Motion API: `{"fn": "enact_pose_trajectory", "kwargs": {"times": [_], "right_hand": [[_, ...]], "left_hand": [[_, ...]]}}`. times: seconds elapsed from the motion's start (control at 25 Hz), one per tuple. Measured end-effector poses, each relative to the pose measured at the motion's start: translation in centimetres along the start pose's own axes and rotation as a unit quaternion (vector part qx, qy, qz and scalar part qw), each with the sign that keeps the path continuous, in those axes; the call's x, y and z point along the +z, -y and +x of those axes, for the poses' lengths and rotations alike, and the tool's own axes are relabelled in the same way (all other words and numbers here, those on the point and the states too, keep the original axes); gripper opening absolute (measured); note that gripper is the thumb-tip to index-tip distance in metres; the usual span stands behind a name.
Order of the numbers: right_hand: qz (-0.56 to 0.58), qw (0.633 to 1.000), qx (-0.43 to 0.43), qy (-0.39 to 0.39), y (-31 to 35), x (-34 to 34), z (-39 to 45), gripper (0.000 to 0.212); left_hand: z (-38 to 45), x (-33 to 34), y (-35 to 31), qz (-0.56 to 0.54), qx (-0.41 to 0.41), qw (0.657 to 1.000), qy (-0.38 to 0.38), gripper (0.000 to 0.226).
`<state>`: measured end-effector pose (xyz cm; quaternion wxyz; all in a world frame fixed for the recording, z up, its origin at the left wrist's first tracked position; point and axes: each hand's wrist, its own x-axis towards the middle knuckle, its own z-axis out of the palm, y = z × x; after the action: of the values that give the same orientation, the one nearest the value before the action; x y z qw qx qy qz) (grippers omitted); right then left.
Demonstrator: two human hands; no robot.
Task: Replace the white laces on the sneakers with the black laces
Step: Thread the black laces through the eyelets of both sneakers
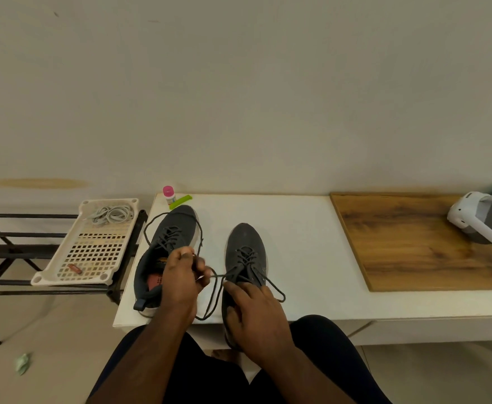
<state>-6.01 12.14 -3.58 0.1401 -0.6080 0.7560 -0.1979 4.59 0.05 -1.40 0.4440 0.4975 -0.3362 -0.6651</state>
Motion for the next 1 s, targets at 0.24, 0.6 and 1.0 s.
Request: {"fn": "enact_pose_trajectory", "kwargs": {"times": [0.24,0.6,1.0], "right_hand": [[-0.007,1.0,-0.003,0.004,-0.2,0.5,0.2,0.046],[0.004,1.0,0.012,0.017,-0.4,0.3,0.3,0.046],[0.016,0.999,0.018,0.023,-0.2,0.1,0.2,0.048]], "left_hand": [[1.0,-1.7,1.7,0.56,0.165,0.79,0.185,0.016],[-0.4,-0.3,-0.5,-0.034,0.01,0.998,0.042,0.034],[-0.2,-1.2,0.3,0.563,0.117,0.803,0.155,0.034]]}}
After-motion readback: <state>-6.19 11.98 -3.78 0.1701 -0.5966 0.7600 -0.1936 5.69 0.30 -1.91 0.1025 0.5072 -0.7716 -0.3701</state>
